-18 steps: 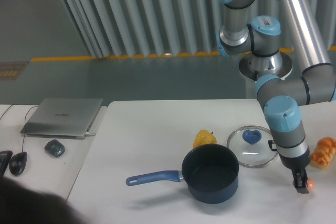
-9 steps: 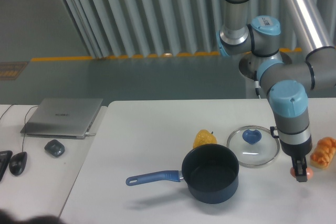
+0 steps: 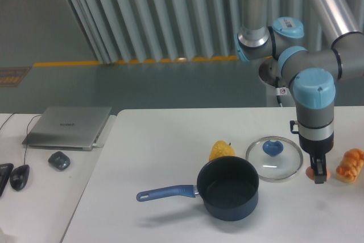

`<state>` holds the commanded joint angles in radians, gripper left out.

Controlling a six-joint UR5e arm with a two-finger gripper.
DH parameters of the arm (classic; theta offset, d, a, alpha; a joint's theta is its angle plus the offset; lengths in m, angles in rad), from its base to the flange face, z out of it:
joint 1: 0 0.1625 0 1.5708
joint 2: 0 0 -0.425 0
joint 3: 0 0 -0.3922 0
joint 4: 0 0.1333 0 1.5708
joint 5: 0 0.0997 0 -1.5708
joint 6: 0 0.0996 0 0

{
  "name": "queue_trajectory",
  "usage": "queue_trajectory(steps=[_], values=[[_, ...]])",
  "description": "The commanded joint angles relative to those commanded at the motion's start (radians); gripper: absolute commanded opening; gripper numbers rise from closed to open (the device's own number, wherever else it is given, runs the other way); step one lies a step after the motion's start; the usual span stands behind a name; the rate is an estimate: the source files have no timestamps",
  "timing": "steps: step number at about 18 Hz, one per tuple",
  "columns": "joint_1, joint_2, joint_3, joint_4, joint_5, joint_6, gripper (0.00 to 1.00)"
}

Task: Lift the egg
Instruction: 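Lift the held egg up and carry it toward the glass lid, then hold the egg raised above the glass lid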

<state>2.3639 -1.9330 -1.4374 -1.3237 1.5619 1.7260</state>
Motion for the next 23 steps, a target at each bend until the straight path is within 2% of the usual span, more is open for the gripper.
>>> queue_trajectory(steps=[6, 14, 23], values=[[-0.008, 0.026, 0.005, -0.075, -0.026, -0.017, 0.22], [-0.043, 0.058, 0.005, -0.089, -0.062, -0.034, 0.22], [-0.046, 0.063, -0.012, -0.103, -0.056, -0.066, 0.22]])
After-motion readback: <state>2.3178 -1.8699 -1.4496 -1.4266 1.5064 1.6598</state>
